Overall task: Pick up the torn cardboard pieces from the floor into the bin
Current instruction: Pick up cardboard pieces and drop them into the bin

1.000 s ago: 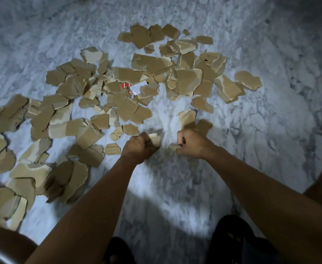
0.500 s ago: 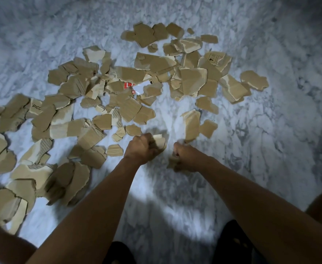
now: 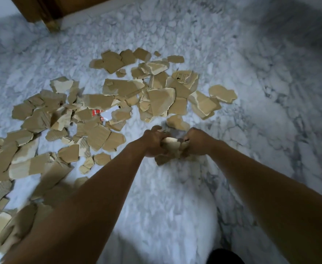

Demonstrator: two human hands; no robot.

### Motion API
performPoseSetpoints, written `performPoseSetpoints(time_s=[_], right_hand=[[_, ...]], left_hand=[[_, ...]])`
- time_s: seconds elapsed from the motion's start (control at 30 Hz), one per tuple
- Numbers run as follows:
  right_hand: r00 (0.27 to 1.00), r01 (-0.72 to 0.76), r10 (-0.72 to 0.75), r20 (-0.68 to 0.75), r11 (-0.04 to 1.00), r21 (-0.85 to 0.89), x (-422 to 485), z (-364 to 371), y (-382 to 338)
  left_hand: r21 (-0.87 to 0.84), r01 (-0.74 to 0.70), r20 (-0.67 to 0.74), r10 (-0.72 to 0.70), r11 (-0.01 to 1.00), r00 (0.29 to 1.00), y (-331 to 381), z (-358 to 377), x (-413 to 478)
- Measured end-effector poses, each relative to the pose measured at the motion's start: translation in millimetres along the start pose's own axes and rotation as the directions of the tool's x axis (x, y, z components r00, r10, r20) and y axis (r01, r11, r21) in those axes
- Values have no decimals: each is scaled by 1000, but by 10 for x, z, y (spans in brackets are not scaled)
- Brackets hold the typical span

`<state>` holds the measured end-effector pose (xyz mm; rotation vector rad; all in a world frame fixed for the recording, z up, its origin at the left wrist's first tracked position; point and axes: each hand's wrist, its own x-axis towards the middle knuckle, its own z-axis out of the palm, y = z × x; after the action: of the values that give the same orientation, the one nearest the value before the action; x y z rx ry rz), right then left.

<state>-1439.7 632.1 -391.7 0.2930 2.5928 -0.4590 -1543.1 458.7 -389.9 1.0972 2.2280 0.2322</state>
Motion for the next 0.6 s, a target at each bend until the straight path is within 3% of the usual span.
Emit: performPoseSetpoints(time_s=[0.1,0.23,0.43,0.6], right_hand=[[998,-50,53,-46,996,73,81,266,-10],[977,-174,202,-61,934,313,161,430,83],[968,-243,224,113,950,198,-138,338,185],[984,-162,175,-33,956,246,14,-203,323]], left_hand=[[103,13,-70,-6,995,998,29,206,99],[-147,79,-152,-102,986,983,77,328,7],[-167,208,-157,-234,964,959,259,253,-68],[-15,231,-168,-230,973,959,247,-93,-87]])
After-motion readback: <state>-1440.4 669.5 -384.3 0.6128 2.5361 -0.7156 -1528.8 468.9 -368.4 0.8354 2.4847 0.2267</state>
